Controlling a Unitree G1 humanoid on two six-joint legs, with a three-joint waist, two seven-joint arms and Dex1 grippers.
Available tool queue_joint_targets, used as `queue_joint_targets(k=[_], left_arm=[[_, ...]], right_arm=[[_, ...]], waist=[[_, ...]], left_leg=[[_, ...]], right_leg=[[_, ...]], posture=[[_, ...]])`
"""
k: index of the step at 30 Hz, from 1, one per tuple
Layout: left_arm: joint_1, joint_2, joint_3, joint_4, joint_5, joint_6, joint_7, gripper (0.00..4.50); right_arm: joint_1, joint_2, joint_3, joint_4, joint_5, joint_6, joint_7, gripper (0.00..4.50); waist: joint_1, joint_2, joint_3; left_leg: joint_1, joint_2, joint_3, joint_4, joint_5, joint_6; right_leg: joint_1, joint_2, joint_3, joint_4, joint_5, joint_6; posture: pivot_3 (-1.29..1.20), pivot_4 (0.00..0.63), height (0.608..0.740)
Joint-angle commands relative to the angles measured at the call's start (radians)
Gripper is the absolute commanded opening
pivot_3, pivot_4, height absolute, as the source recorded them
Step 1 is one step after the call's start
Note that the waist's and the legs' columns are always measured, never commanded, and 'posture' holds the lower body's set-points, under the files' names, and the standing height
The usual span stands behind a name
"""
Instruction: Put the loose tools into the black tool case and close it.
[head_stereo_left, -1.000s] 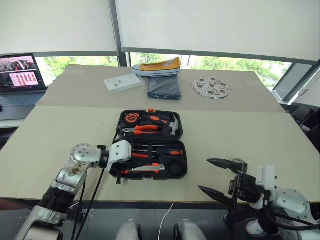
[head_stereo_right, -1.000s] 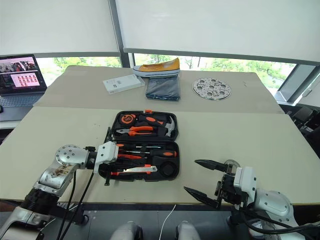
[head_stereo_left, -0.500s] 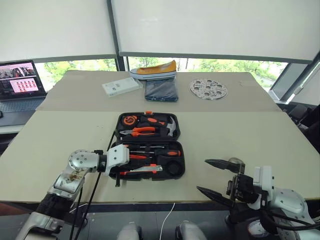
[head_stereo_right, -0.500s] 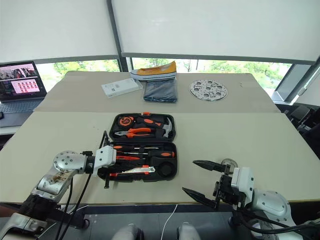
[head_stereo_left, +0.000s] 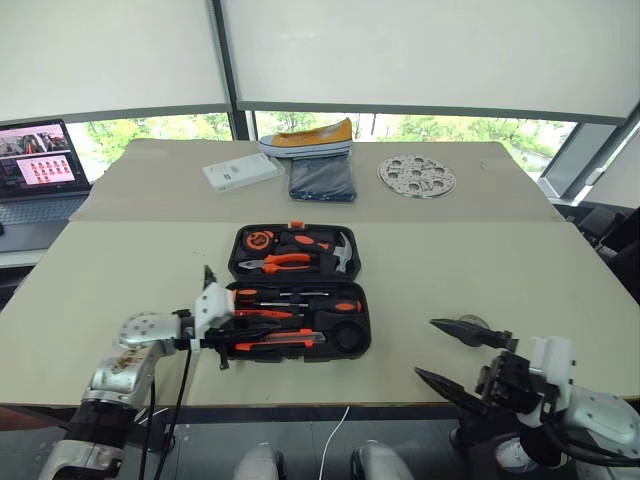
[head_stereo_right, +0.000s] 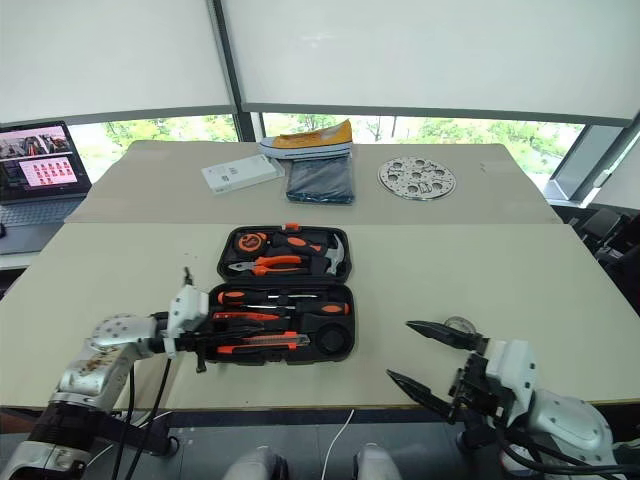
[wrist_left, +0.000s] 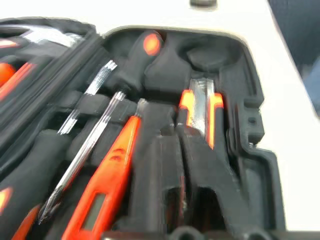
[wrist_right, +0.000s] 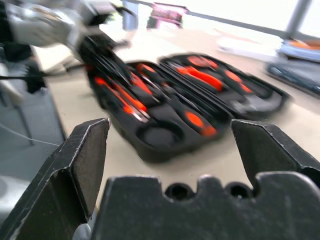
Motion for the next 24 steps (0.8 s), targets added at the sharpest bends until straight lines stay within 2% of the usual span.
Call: queue_joint_targets(k=[1, 3, 6, 8, 12, 16, 19, 24], left_arm=[[0.009, 0.054, 0.094, -0.073, -0.099, 0.049, -0.048, 2.16], [0.034, 0.092, 0.129, -0.06, -0.088, 0.013, -0.083, 2.98], [0.071, 0.113, 0.159, -0.007, -0.036, -0.119, -0.136, 3.98], [0.101, 0.106, 0.167, 0.0, -0.055, -0.157, -0.188, 4.41], [0.16, 0.09, 0.155, -0.051, -0.078, -0.137, -0.202, 4.41], [0.176, 0.057, 0.155, -0.141, -0.13, -0.083, -0.175, 4.41], [0.208, 0.055, 0.144, -0.223, -0.156, -0.065, -0.207, 4.41], [0.206, 0.019, 0.129, -0.259, -0.154, -0.067, -0.173, 4.41]], right_arm=[[0.079, 0.021, -0.124, -0.017, -0.006, -0.069, -0.024, 4.5], [0.161, 0.055, -0.179, 0.036, -0.052, -0.139, -0.026, 4.5], [0.22, 0.111, -0.236, 0.133, -0.117, -0.241, -0.06, 4.5], [0.244, 0.125, -0.249, 0.182, -0.155, -0.261, -0.085, 4.5], [0.31, 0.12, -0.252, 0.204, -0.15, -0.216, -0.091, 4.5], [0.275, 0.036, -0.256, 0.09, -0.101, -0.102, -0.121, 4.5], [0.188, -0.12, -0.241, -0.056, 0.013, 0.135, -0.14, 4.5], [-0.01, -0.358, -0.162, -0.13, 0.051, 0.548, -0.272, 4.5]], waist=[[0.004, 0.0, 0.0], [0.006, 0.0, 0.0], [0.007, 0.0, 0.0], [0.006, 0.001, 0.001], [0.005, 0.001, 0.001], [0.002, 0.002, 0.001], [-0.011, 0.002, 0.002], [-0.008, 0.0, 0.002]], left_leg=[[0.0, 0.0, 0.0, 0.0, 0.0, 0.0], [0.0, 0.0, 0.0, 0.0, -0.001, 0.0], [0.001, 0.0, 0.0, -0.001, -0.001, 0.0], [0.001, 0.0, 0.0, -0.002, -0.001, 0.0], [0.001, 0.001, -0.002, -0.004, -0.004, -0.005], [0.001, 0.001, -0.004, -0.006, -0.003, -0.005], [0.001, 0.001, -0.003, -0.006, -0.003, -0.004], [0.002, -0.001, -0.002, -0.006, -0.001, 0.0]], right_leg=[[0.0, 0.0, 0.0, 0.0, 0.0, 0.0], [0.001, -0.001, 0.0, -0.001, -0.002, -0.002], [0.001, -0.002, -0.001, -0.003, -0.004, -0.005], [0.001, -0.002, -0.001, -0.004, -0.004, -0.005], [0.001, -0.003, 0.0, -0.006, -0.004, -0.004], [0.001, -0.003, 0.001, -0.008, -0.003, -0.004], [0.001, -0.003, 0.005, -0.009, -0.001, -0.001], [0.002, -0.001, 0.004, -0.011, -0.001, -0.001]], posture=[[0.0, 0.15, 0.74], [0.0, 0.15, 0.74], [0.0, 0.15, 0.74], [0.0, 0.15, 0.74], [0.0, 0.15, 0.74], [0.0, 0.15, 0.74], [0.0, 0.15, 0.74], [0.0, 0.15, 0.74]])
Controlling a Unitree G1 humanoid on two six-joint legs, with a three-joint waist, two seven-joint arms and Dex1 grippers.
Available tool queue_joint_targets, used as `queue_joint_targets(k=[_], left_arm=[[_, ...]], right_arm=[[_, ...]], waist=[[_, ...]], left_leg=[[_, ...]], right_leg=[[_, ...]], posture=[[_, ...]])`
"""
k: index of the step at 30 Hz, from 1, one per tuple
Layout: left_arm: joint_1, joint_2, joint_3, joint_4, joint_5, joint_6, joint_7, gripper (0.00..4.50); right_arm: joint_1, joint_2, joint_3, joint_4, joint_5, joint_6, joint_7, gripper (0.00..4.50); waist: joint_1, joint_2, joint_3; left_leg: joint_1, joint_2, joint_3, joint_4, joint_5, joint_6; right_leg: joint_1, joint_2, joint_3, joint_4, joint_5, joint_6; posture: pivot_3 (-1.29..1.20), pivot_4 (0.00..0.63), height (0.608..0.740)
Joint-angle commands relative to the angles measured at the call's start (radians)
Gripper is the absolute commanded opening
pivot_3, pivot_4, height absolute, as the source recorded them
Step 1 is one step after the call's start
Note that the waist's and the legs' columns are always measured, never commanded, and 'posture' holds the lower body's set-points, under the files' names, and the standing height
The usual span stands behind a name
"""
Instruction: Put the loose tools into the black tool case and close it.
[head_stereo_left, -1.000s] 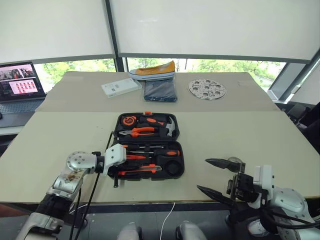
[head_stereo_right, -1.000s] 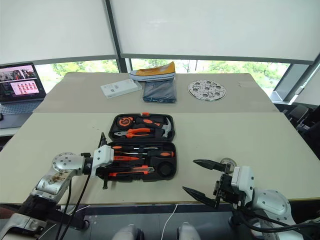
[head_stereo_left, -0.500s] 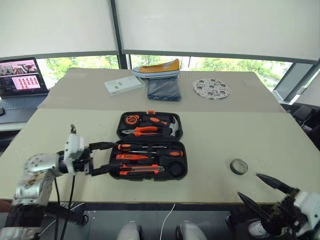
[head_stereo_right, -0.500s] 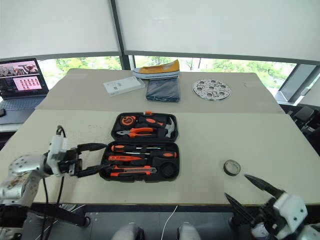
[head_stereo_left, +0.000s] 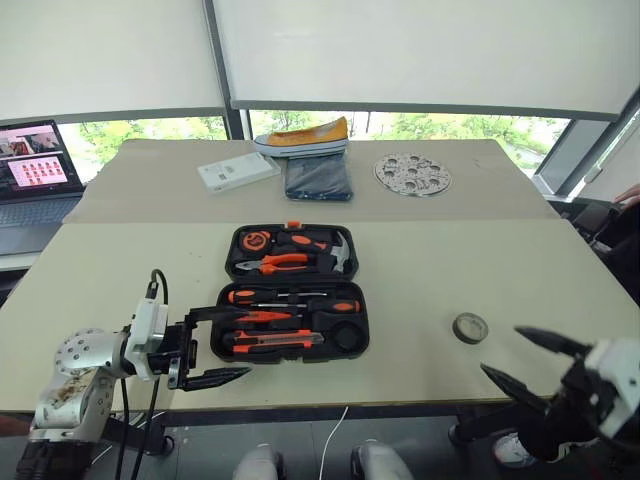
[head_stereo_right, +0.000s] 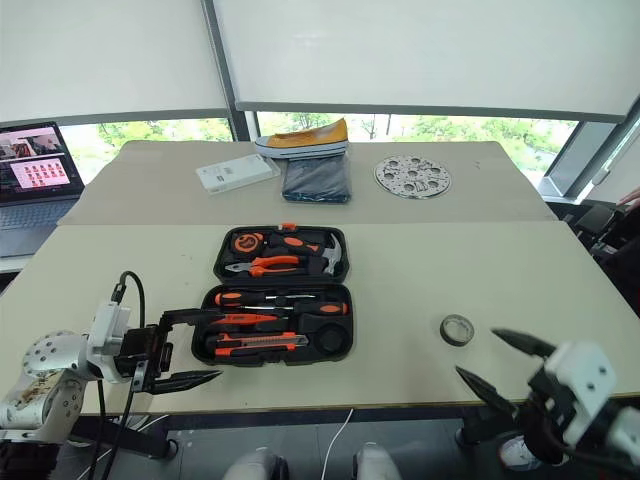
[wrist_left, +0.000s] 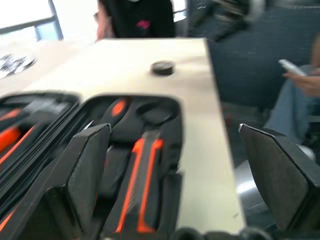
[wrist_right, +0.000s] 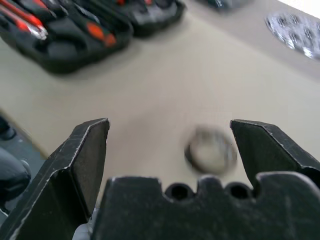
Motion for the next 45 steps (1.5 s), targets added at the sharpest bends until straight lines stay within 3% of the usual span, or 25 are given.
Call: queue_joint_targets(k=[1, 7, 10, 26, 29, 40, 45], left_arm=[[-0.006, -0.023, -0.015, -0.033, -0.006, -0.001, 0.027, 4.41], [0.004, -0.073, -0.048, -0.083, 0.003, 0.001, 0.084, 4.41], [0.029, -0.066, -0.053, -0.106, 0.004, 0.003, 0.084, 4.41], [0.049, -0.076, -0.049, -0.141, -0.005, -0.008, 0.12, 4.41], [0.049, -0.081, -0.055, -0.152, -0.007, -0.006, 0.13, 4.5], [0.053, -0.088, -0.059, -0.149, 0.0, -0.012, 0.144, 4.5], [0.079, -0.081, -0.034, -0.139, 0.0, -0.025, 0.144, 4.5]], right_arm=[[-0.117, -0.141, 0.071, -0.044, 0.06, 0.31, -0.072, 4.5], [-0.271, -0.274, 0.256, -0.008, 0.026, 0.542, -0.067, 4.5], [-0.306, -0.298, 0.328, 0.035, -0.038, 0.549, -0.056, 4.5], [-0.484, -0.233, 0.492, 0.266, -0.193, 0.518, 0.004, 4.5], [-0.517, -0.21, 0.505, 0.286, -0.213, 0.483, 0.009, 3.76], [-0.564, -0.209, 0.513, 0.291, -0.214, 0.384, 0.157, 0.08], [-0.728, -0.112, 0.514, 0.136, -0.007, 0.465, 0.258, 0.08]], waist=[[0.004, -0.001, 0.001], [0.02, -0.002, 0.001], [0.018, -0.003, 0.001], [0.016, -0.003, 0.002], [0.015, -0.004, 0.001], [0.011, -0.004, 0.001], [-0.003, -0.004, 0.002]], left_leg=[[0.0, -0.001, 0.0, 0.0, 0.0, 0.0], [-0.007, -0.002, 0.001, 0.0, -0.002, 0.004], [-0.009, -0.005, 0.001, 0.0, -0.004, 0.007], [-0.008, -0.005, 0.001, 0.002, -0.006, 0.01], [-0.007, -0.005, 0.001, 0.002, -0.006, 0.01], [-0.007, -0.005, 0.002, 0.004, -0.006, 0.01], [-0.007, -0.003, 0.0, 0.004, -0.006, 0.01]], right_leg=[[-0.001, -0.001, 0.001, 0.0, 0.0, 0.0], [-0.002, -0.001, -0.002, -0.005, 0.0, 0.0], [-0.002, -0.002, 0.0, -0.006, 0.004, 0.002], [-0.001, -0.002, 0.002, -0.006, 0.002, 0.01], [-0.001, -0.001, 0.002, -0.006, 0.002, 0.01], [-0.001, -0.002, 0.003, -0.005, 0.003, 0.009], [-0.002, 0.001, 0.003, -0.005, 0.003, 0.01]], posture=[[0.0, 0.15, 0.74], [0.0, 0.15, 0.74], [0.0, 0.15, 0.74], [0.0, 0.15, 0.74], [0.0, 0.15, 0.74], [0.0, 0.15, 0.74], [0.0, 0.15, 0.74]])
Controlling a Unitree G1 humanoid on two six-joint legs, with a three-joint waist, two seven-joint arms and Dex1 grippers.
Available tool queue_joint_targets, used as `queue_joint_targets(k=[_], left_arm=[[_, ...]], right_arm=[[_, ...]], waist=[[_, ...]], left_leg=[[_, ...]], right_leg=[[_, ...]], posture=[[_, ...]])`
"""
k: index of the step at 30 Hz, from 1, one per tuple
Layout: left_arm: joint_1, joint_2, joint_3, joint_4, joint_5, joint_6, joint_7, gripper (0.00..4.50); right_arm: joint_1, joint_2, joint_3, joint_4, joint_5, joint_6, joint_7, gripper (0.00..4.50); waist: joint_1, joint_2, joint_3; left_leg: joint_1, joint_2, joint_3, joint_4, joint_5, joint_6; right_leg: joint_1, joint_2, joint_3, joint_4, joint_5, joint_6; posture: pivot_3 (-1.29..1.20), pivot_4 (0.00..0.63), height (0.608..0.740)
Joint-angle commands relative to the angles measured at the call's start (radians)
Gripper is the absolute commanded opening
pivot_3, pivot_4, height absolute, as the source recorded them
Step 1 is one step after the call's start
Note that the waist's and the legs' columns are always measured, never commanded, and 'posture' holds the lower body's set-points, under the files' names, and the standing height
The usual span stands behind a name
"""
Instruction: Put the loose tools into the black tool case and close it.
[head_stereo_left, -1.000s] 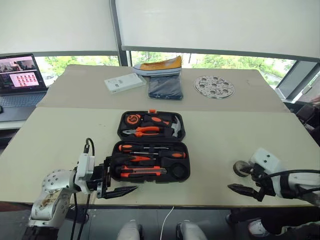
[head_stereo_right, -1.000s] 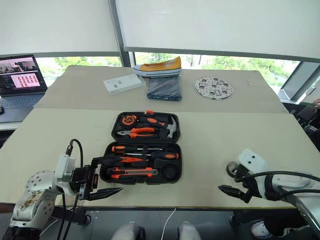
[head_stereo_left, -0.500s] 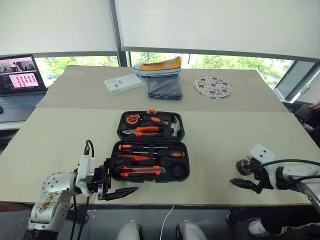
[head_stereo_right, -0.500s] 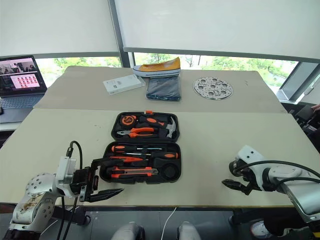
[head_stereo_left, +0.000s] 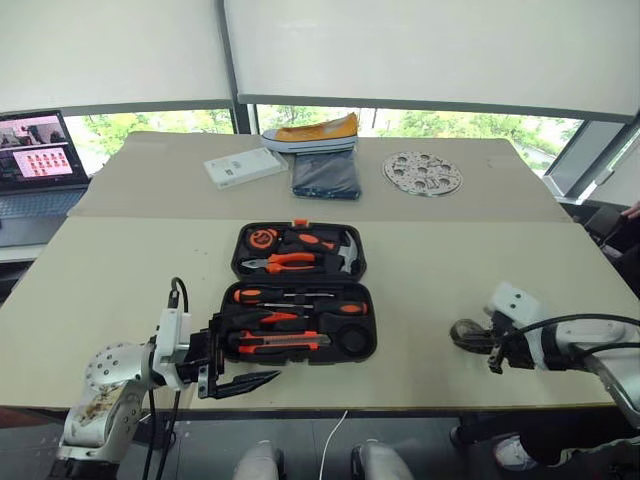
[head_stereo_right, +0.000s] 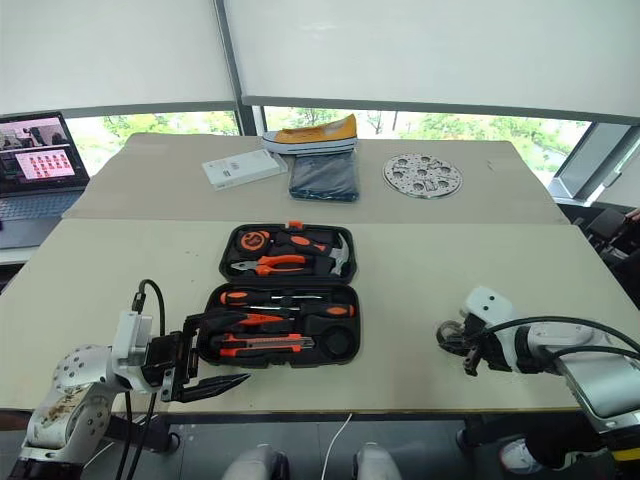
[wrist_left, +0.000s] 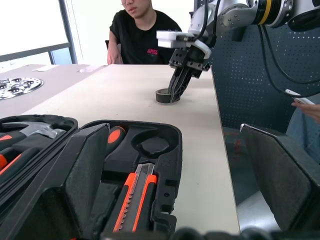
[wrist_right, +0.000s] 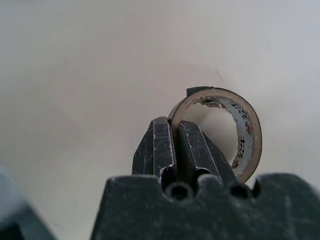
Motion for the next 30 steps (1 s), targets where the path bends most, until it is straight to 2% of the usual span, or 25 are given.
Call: queue_joint_targets(k=[1, 4, 10, 23, 25, 26, 29, 30], left_arm=[[0.001, 0.005, 0.035, -0.011, -0.007, -0.024, 0.011, 4.5], [0.005, 0.007, 0.051, 0.004, -0.003, -0.029, 0.02, 4.5], [0.053, 0.022, 0.077, 0.001, 0.012, -0.043, 0.023, 4.5], [0.114, 0.048, 0.12, -0.038, -0.003, -0.035, 0.039, 4.5], [0.111, 0.046, 0.128, -0.037, -0.011, -0.027, 0.047, 4.5], [0.108, 0.044, 0.131, -0.039, -0.021, -0.02, 0.05, 4.5], [0.104, 0.053, 0.144, -0.047, -0.055, 0.021, 0.062, 4.5], [0.104, 0.06, 0.147, -0.047, -0.056, 0.029, 0.062, 4.5]], right_arm=[[-0.151, 0.064, 0.01, -0.134, 0.138, 0.092, 0.025, 0.08], [-0.257, 0.129, 0.097, -0.179, 0.174, 0.204, -0.002, 0.08], [-0.354, 0.2, 0.302, -0.141, 0.073, 0.248, -0.028, 0.08], [-0.395, 0.241, 0.446, -0.032, -0.057, 0.217, -0.008, 0.08], [-0.39, 0.244, 0.428, -0.044, -0.046, 0.218, 0.001, 0.8], [-0.384, 0.246, 0.417, -0.051, -0.036, 0.208, 0.012, 0.97], [-0.339, 0.232, 0.347, -0.079, 0.023, 0.149, 0.077, 1.94], [-0.324, 0.228, 0.323, -0.082, 0.033, 0.125, 0.095, 2.37]], waist=[[-0.007, 0.0, 0.0], [-0.006, -0.001, 0.001], [0.0, -0.001, 0.001], [0.002, -0.001, 0.001], [0.003, -0.001, 0.001], [0.004, -0.001, 0.001], [0.005, -0.001, 0.001], [0.007, -0.001, 0.001]], left_leg=[[0.0, 0.001, -0.001, 0.0, 0.0, 0.0], [0.001, 0.002, -0.001, 0.0, 0.0, 0.0], [-0.002, 0.001, 0.0, 0.0, 0.0, 0.0], [-0.002, 0.0, 0.002, 0.0, 0.0, 0.0], [-0.002, 0.0, 0.003, 0.0, 0.0, 0.0], [-0.002, 0.0, 0.003, 0.0, 0.0, 0.0], [-0.002, 0.0, 0.004, 0.0, 0.0, 0.0], [-0.003, 0.0, 0.004, 0.0, 0.0, 0.0]], right_leg=[[0.0, 0.001, 0.0, 0.0, 0.0, 0.0], [0.001, 0.002, -0.001, 0.001, 0.0, -0.001], [-0.002, -0.001, -0.002, 0.0, 0.004, -0.009], [-0.002, -0.002, -0.003, 0.001, 0.004, -0.009], [-0.002, -0.002, -0.003, 0.001, 0.004, -0.009], [-0.002, -0.002, -0.003, 0.001, 0.004, -0.009], [-0.002, -0.002, -0.003, 0.0, 0.004, -0.009], [-0.002, -0.002, -0.003, 0.0, 0.004, -0.009]], posture=[[0.0, 0.15, 0.74], [0.0, 0.15, 0.74], [0.0, 0.15, 0.74], [0.0, 0.15, 0.74], [0.0, 0.15, 0.74], [0.0, 0.15, 0.74], [0.0, 0.15, 0.74], [0.0, 0.15, 0.74]])
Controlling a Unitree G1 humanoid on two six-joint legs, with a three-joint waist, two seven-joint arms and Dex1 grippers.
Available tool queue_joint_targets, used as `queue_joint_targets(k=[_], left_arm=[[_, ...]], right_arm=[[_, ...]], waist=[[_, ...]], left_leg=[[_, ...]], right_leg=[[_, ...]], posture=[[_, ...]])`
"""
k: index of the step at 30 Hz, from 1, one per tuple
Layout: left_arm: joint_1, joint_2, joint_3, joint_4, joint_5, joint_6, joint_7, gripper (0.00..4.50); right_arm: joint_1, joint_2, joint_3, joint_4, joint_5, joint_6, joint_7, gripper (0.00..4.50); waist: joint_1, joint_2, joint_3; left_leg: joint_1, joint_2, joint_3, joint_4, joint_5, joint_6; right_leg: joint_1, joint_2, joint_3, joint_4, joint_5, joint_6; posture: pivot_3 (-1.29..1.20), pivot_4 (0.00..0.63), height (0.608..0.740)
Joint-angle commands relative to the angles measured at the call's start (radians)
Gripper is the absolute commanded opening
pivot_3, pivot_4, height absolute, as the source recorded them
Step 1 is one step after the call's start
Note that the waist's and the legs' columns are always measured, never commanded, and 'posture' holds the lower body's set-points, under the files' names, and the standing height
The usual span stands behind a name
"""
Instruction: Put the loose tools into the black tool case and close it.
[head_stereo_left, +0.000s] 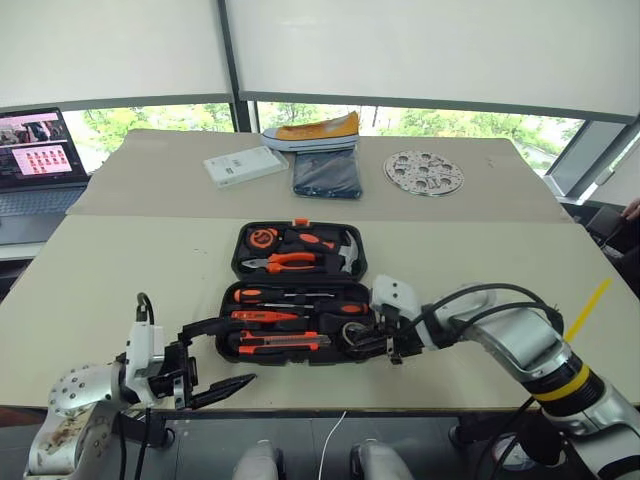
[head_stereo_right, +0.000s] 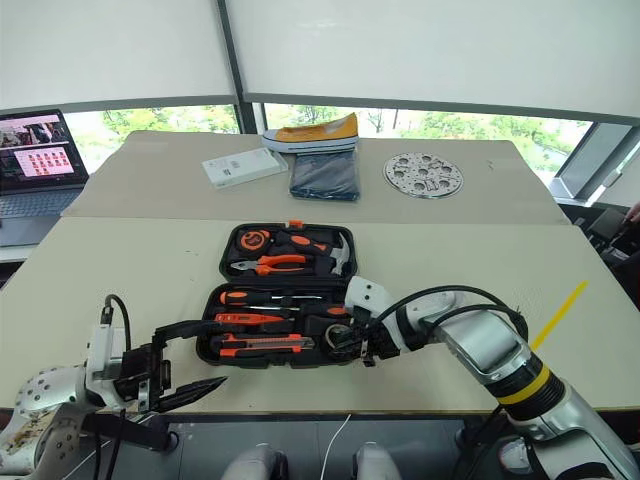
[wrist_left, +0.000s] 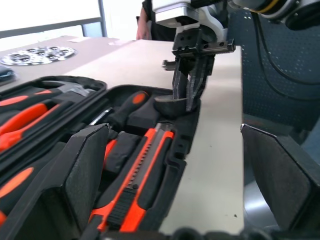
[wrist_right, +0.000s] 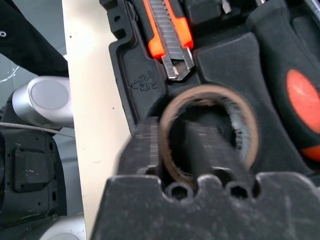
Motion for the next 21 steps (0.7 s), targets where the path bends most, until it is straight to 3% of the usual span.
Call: queue_joint_targets(k=[1, 3, 6, 9, 13, 17, 19, 21], left_arm=[[-0.003, 0.029, 0.041, -0.028, -0.035, 0.035, 0.014, 4.5], [0.004, 0.059, 0.064, 0.008, -0.015, 0.051, 0.023, 4.5], [-0.01, 0.111, 0.109, 0.102, 0.011, 0.12, 0.081, 4.5], [-0.114, 0.098, 0.151, 0.212, 0.036, 0.186, 0.261, 3.88], [-0.205, 0.076, 0.153, 0.274, 0.074, 0.271, 0.422, 2.32], [-0.297, 0.056, 0.069, 0.343, 0.182, 0.302, 0.524, 0.94], [-0.337, 0.05, 0.038, 0.369, 0.217, 0.307, 0.537, 0.2], [-0.363, 0.052, 0.013, 0.382, 0.237, 0.313, 0.528, 0.07]], right_arm=[[0.064, -0.03, -0.11, -0.036, 0.064, -0.13, 0.096, 2.7], [0.097, -0.037, -0.208, -0.003, 0.105, -0.175, 0.125, 3.38], [0.114, -0.015, -0.397, 0.072, 0.254, -0.104, 0.114, 3.38], [0.118, 0.001, -0.405, 0.226, 0.102, -0.309, 0.067, 2.68], [0.086, 0.044, -0.361, 0.403, -0.092, -0.544, -0.032, 1.26], [0.017, 0.111, -0.292, 0.578, -0.252, -0.727, -0.11, 0.0], [-0.017, 0.14, -0.265, 0.648, -0.299, -0.79, -0.122, 0.0], [-0.046, 0.167, -0.254, 0.709, -0.329, -0.857, -0.135, 0.0]], waist=[[0.001, 0.0, 0.0], [0.001, 0.0, 0.0], [-0.001, -0.001, 0.001], [-0.002, -0.001, 0.001], [0.0, -0.003, 0.001], [-0.008, -0.003, 0.001], [-0.013, -0.003, 0.002], [-0.015, -0.003, 0.002]], left_leg=[[0.0, 0.0, 0.0, 0.0, 0.0, 0.0], [0.0, 0.0, 0.0, 0.0, 0.0, 0.0], [0.001, 0.0, 0.001, 0.0, 0.0, 0.0], [0.004, 0.001, 0.001, 0.0, 0.0, 0.0], [0.004, 0.002, 0.001, 0.0, 0.002, -0.002], [0.003, 0.001, 0.003, 0.0, 0.002, -0.003], [0.002, 0.001, 0.003, -0.001, 0.002, -0.003], [0.001, 0.001, 0.003, -0.001, 0.002, -0.003]], right_leg=[[0.0, 0.0, 0.0, 0.0, 0.0, 0.0], [0.0, 0.0, 0.0, 0.0, 0.0, 0.0], [0.001, 0.001, 0.0, 0.001, 0.0, 0.0], [0.002, 0.001, 0.0, 0.001, 0.0, 0.0], [0.003, 0.002, -0.001, 0.002, -0.002, 0.005], [0.001, 0.002, 0.001, 0.002, 0.002, -0.001], [0.0, 0.003, 0.001, 0.002, 0.002, -0.001], [0.0, 0.003, 0.001, 0.002, 0.002, -0.001]], posture=[[0.0, 0.15, 0.74], [0.0, 0.15, 0.74], [0.0, 0.15, 0.74], [0.0, 0.15, 0.74], [0.0, 0.15, 0.74], [0.0, 0.15, 0.74], [0.0, 0.15, 0.74], [0.0, 0.15, 0.74]])
